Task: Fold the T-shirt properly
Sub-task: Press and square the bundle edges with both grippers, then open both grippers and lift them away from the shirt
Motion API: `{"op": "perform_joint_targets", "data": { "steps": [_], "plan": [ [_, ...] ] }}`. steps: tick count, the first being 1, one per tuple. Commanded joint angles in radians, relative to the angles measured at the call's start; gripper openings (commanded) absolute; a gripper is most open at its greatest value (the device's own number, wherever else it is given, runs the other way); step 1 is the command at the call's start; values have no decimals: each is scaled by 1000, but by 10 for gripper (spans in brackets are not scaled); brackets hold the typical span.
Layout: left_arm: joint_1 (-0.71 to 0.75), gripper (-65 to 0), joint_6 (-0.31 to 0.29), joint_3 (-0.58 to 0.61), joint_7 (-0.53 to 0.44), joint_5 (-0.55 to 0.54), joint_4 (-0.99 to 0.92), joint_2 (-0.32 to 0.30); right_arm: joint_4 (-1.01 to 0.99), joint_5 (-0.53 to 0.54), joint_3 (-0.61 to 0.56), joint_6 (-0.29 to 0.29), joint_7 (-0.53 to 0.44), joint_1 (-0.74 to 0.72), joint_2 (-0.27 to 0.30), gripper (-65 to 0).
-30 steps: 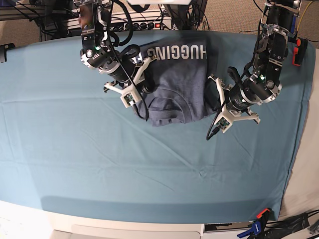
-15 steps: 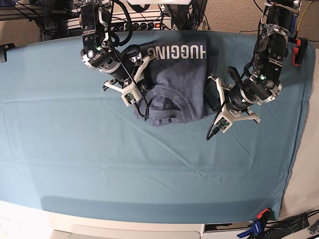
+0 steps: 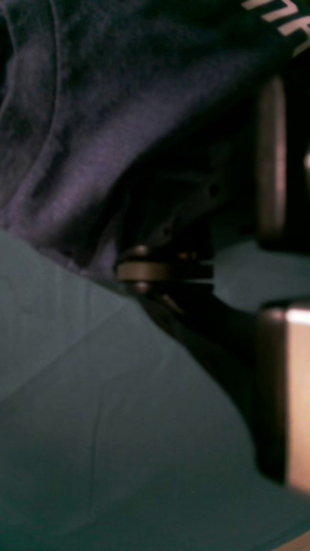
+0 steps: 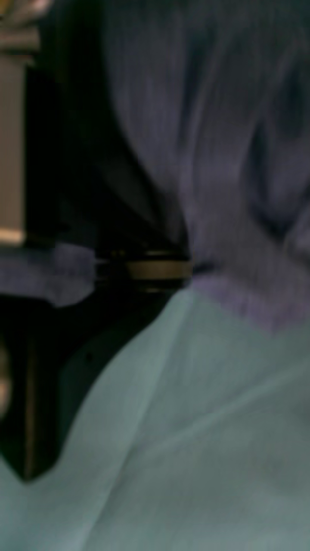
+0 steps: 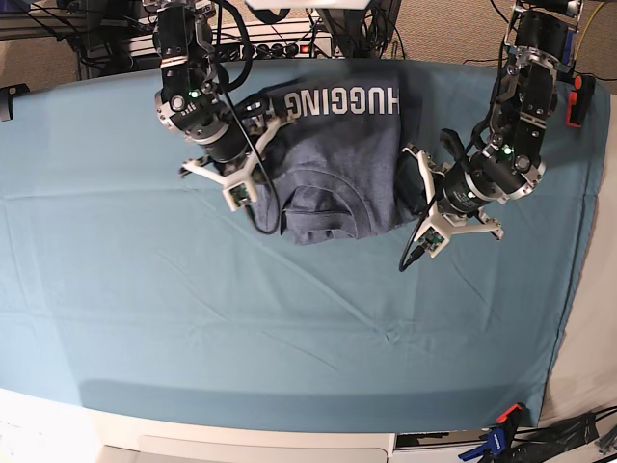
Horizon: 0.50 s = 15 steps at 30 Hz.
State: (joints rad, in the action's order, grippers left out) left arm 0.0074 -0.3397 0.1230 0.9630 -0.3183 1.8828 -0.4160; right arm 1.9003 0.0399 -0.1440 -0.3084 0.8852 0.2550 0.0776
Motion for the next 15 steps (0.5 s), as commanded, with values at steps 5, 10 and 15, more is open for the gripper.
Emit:
{"op": "perform_joint_targets", "data": {
  "steps": [5, 10, 15],
  "plan": [
    [-16, -650, 3, -8, -21, -7, 16, -8, 27, -67, 2, 73, -49, -9, 0, -650],
    [-16, -650, 3, -9, -23, -6, 16, -8, 97, -113, 2, 102, -51, -8, 0, -650],
    [-16, -650, 4, -35, -28, 1, 23, -9, 248, -222, 2, 148, -31, -2, 0, -650]
  ]
}}
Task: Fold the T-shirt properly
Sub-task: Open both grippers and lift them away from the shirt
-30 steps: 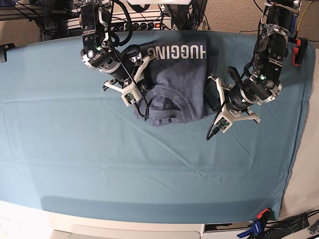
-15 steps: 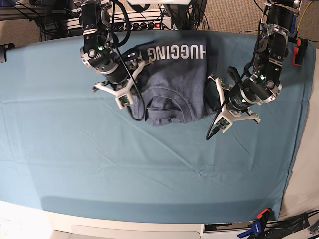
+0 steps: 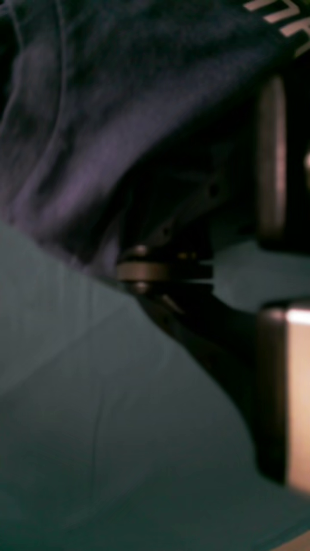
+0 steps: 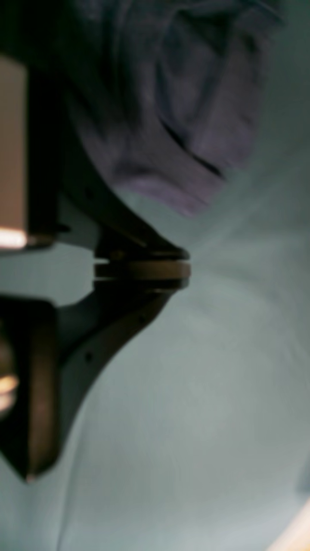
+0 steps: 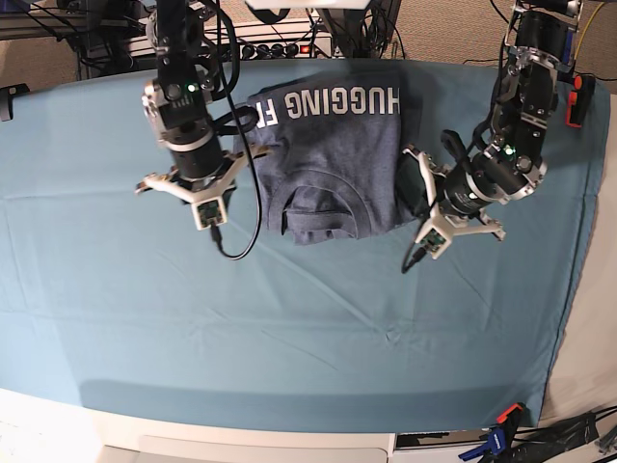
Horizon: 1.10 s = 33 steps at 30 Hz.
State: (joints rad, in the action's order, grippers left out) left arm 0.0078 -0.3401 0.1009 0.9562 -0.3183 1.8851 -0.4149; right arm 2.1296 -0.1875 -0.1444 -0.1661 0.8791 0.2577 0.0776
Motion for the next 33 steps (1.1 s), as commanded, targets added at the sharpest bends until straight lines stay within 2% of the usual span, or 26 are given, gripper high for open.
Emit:
{"op": "perform_joint_targets", "data": {
  "steps": [1, 3, 8, 13, 18, 24, 28, 33],
  "plan": [
    [-16, -650, 5, -29, -21, 1, 25, -10, 49, -21, 2, 17, -19, 1, 1, -650],
    [-13, -650, 5, -77, -22, -2, 34, -13, 99, -59, 2, 35, -18, 25, 12, -650],
    [32, -650, -1, -244, -21, -107, 48, -48, 153, -113, 35, 69, -18, 110, 85, -650],
    [145, -650, -77, -454, 26, -261, 92, -60, 154, -111, 179, 77, -15, 189, 140, -650],
    [335, -650, -130, -687, 58, -389, 200, -59, 154, -64, 336, 85, -12, 291, 155, -650],
    [568, -650, -134, -921, 70, -453, 293, -53, 156, -45, 452, 85, -14, 430, 155, -650],
    [688, -650, -184, -1007, 129, -556, 293, -18, 156, 18, 480, 64, -12, 517, 155, -650],
    [834, -650, -212, -1015, 174, -628, 293, 11, 156, 19, 480, 58, -11, 616, 155, -650]
  ]
}}
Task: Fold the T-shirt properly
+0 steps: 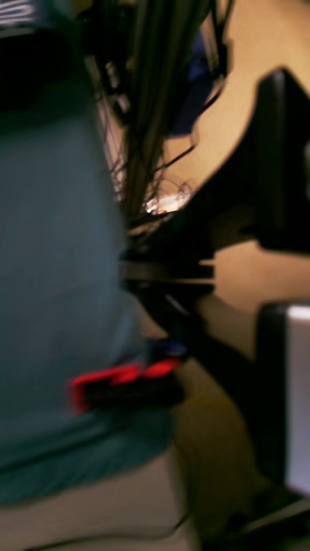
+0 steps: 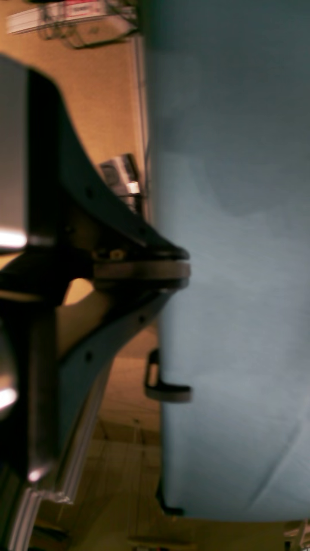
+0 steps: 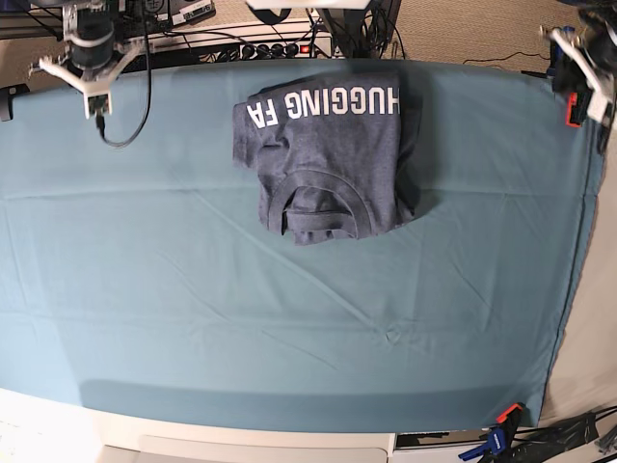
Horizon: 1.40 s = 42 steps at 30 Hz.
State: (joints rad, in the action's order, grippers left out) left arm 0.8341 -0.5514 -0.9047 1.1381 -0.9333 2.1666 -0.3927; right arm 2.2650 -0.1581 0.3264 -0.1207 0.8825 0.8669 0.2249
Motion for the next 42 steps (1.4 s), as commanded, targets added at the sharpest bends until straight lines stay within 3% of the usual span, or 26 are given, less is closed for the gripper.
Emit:
{"op": "perform_joint_targets", "data": {
  "steps": [1, 5, 10, 16, 20, 24, 32, 37, 42],
  "plan": [
    [37, -650, -1, -10, -5, -14, 11, -7, 20, -10, 9, 13, -14, 26, 8, -650],
    [138, -650, -1, -9, -1, -14, 11, -3, 20, -1, 9, 12, -6, 83, 8, -650],
    [278, -650, -39, -8, 9, -72, 11, -3, 18, 90, 9, -53, 4, 174, 8, -650],
    [371, -650, -49, -7, 8, -82, -22, 0, 2, 229, 8, -78, 8, 253, 7, -650],
    [382, -650, -49, 24, 5, -82, -103, -1, -107, 270, 8, -90, -2, 249, 8, -650],
    [375, -650, -49, 145, -24, -71, -221, -1, -309, 331, 8, -97, -37, 220, 7, -650],
    [241, -650, -38, 473, -184, 175, -470, 4, -836, 430, 8, -161, -73, 9, 8, -650],
    [89, -650, 63, 613, -330, 359, -641, 37, -1155, 477, 8, -161, -151, -147, 8, -650],
    [-82, -650, 163, 747, -482, 513, -840, 62, -1410, 479, 7, -160, -334, -301, 8, -650]
  ]
}}
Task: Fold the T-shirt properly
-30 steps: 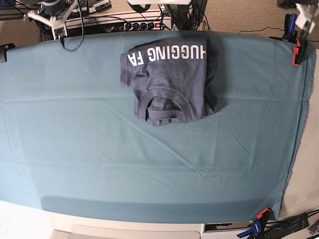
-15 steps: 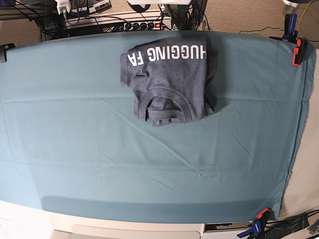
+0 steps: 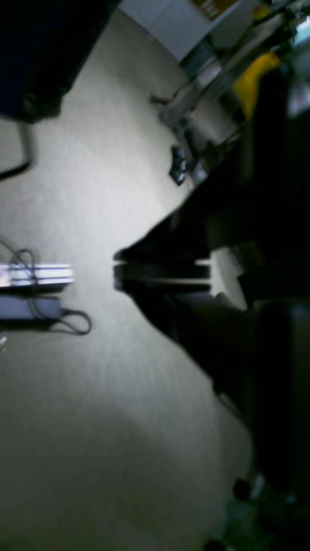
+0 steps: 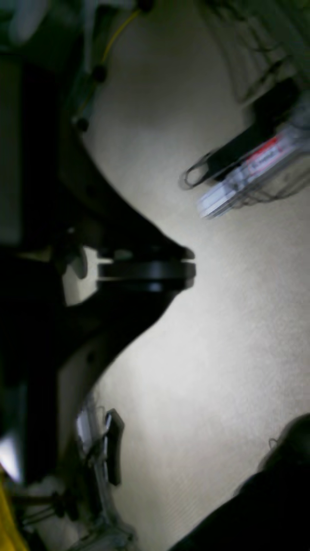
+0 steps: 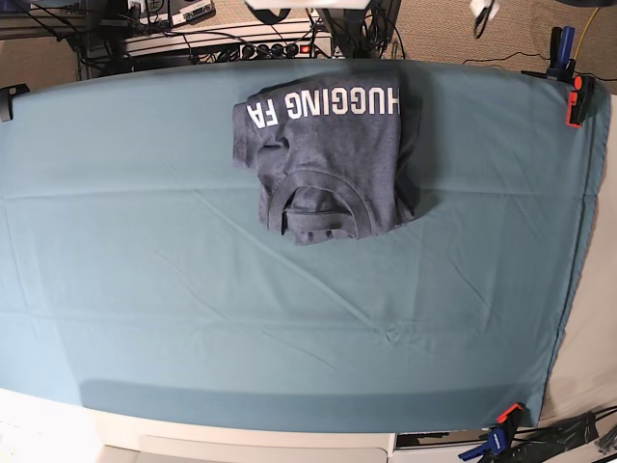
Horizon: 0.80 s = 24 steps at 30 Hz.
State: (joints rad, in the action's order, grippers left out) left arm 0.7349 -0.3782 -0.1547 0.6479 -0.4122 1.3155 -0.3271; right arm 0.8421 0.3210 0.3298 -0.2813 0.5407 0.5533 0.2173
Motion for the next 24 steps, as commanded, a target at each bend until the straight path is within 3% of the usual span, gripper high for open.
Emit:
{"op": "perform_joint_targets", "data": {
  "steps": [1, 6, 11, 17, 24],
  "plan": [
    [-19, -650, 23, 27, -31, 24, -38, 5, -34, 0, 4, 1, -39, -18, 15, -650],
    [-215, -650, 128, 175, -141, 130, -317, 52, -240, -40, 4, 9, -177, -184, 7, -650],
    [-376, -650, 203, 289, -316, 170, -595, 113, -379, -180, 4, 122, -307, -307, -16, -650],
    [-520, -650, 206, 382, -392, 199, -825, 189, -396, -190, 4, 129, -322, -351, -33, -650],
    [-597, -650, 214, 410, -401, 203, -871, 244, -396, -192, 4, 128, -351, -355, -45, -650]
  ]
}}
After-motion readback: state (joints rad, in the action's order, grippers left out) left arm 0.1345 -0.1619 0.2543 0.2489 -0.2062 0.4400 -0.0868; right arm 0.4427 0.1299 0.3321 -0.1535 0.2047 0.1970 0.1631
